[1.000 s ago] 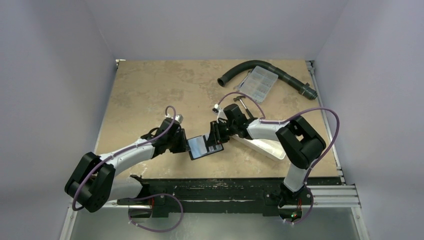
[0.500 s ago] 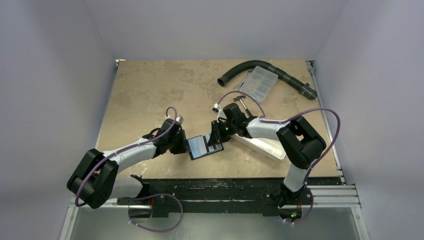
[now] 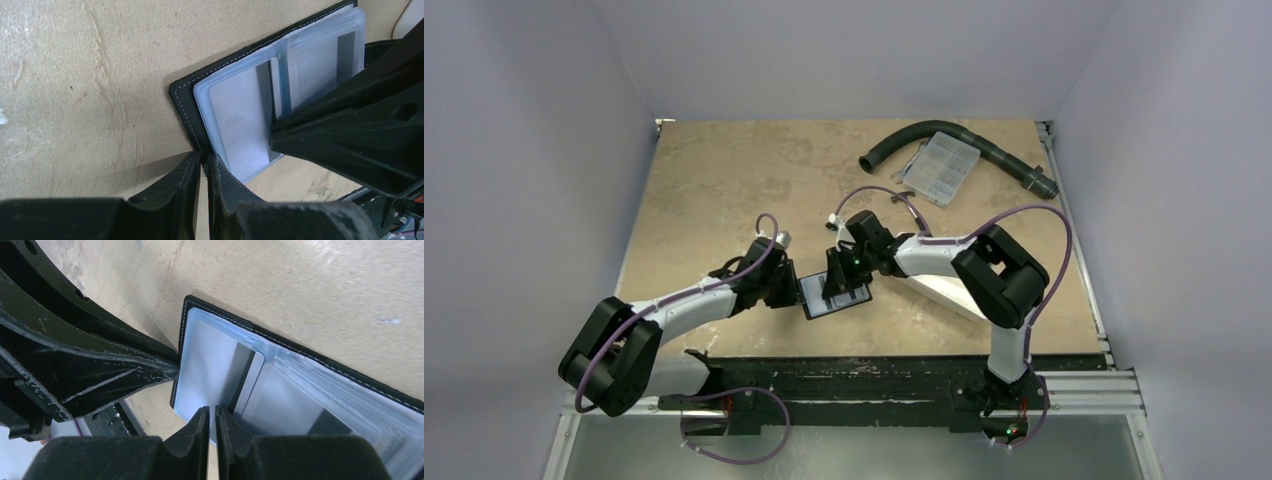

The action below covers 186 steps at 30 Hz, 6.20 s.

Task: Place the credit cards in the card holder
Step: Insert the credit card into the card holder, then turn over the card slot in the card holder.

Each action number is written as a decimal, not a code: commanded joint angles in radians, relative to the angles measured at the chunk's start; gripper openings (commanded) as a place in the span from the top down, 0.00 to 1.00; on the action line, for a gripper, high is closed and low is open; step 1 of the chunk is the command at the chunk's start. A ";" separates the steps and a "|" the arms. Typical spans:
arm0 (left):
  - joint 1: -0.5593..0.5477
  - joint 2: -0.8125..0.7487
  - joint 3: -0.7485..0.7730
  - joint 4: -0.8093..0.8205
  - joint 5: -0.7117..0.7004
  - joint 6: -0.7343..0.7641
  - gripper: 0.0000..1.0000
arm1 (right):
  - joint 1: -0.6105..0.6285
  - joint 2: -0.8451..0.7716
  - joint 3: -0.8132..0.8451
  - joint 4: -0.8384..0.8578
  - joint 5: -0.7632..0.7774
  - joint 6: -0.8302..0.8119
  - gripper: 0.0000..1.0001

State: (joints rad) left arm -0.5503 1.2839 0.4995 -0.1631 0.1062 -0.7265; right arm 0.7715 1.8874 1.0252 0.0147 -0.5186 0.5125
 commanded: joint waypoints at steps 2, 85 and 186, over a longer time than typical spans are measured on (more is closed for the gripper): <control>0.001 0.016 -0.022 0.033 0.015 -0.019 0.85 | 0.022 0.027 0.061 0.009 -0.007 0.003 0.82; 0.039 -0.015 -0.041 0.140 0.152 -0.133 0.60 | 0.075 -0.024 -0.054 0.013 0.290 0.010 1.00; -0.057 0.104 0.117 0.224 0.194 -0.104 0.66 | 0.021 -0.326 -0.259 0.123 0.179 0.105 0.91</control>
State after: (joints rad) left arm -0.6037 1.3930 0.5819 0.0635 0.3077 -0.8536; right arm 0.7856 1.5589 0.7372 0.1448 -0.3992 0.6357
